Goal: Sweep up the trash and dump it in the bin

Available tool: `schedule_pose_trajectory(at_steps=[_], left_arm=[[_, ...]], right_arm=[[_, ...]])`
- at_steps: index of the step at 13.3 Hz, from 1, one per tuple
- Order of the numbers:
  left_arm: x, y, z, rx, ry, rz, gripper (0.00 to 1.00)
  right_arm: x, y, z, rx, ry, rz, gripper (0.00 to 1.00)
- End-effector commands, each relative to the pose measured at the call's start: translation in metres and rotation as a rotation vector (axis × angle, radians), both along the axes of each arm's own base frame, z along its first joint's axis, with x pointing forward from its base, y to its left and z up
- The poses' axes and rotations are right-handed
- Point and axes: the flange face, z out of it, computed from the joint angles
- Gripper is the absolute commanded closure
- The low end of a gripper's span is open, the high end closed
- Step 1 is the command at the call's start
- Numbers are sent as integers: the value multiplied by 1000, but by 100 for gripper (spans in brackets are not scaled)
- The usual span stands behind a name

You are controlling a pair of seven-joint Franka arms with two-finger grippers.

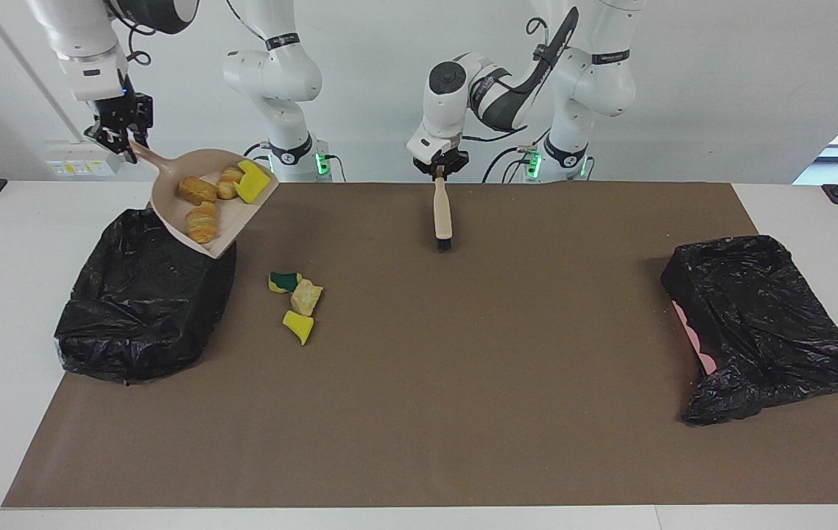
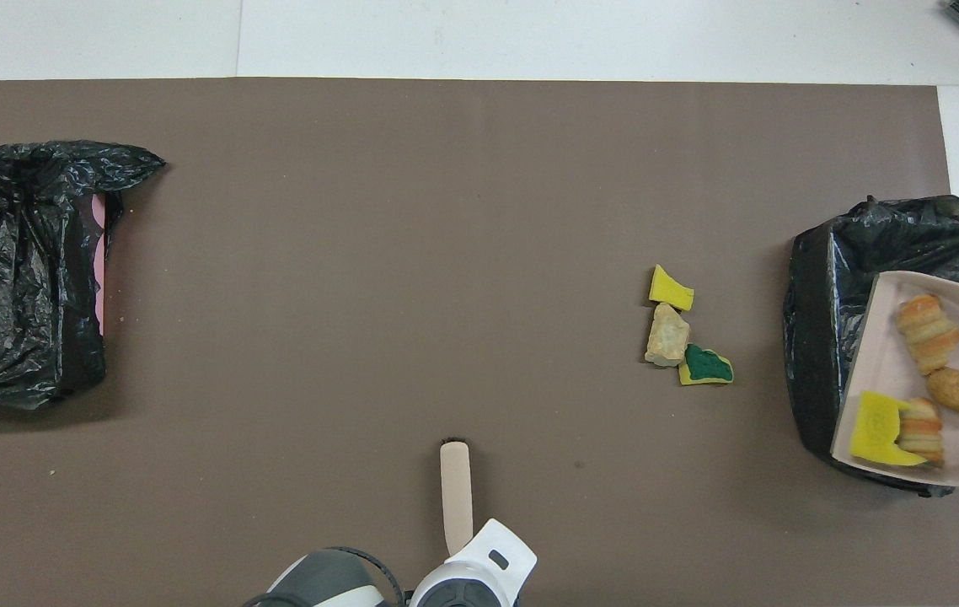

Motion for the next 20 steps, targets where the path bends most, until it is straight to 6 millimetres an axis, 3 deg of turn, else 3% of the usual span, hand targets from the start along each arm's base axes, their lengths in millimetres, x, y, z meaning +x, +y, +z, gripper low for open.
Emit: schedule_pose_trajectory(at_steps=[1, 2, 3, 4, 5, 6, 10, 13, 15, 20], left_arm=[[-8, -4, -16, -7, -3, 24, 100], [-7, -4, -16, -6, -3, 21, 91], [-6, -4, -16, -7, 0, 13, 67], [-1, -3, -15, -11, -2, 17, 36], [3, -3, -12, -15, -4, 23, 14], [11, -6, -3, -32, -20, 14, 0], [94, 2, 50, -43, -149, -128, 0], [182, 7, 83, 1, -232, -110, 0], [224, 21, 110, -5, -261, -99, 0], [287, 110, 183, -1, -279, -171, 0]], right_arm=[[8, -26, -6, -81, 32, 51, 100], [8, -40, -12, -108, 34, 42, 100], [12, -44, -16, -128, 33, 50, 100], [17, -46, -18, -156, 29, 59, 100], [22, -49, -19, -179, 19, 68, 100], [25, -50, -22, -203, 20, 80, 100], [37, -22, -28, -357, 95, 190, 100], [49, -4, -28, -431, 119, 280, 100], [54, 5, -26, -460, 124, 313, 100], [67, 33, -23, -563, 166, 409, 100]])
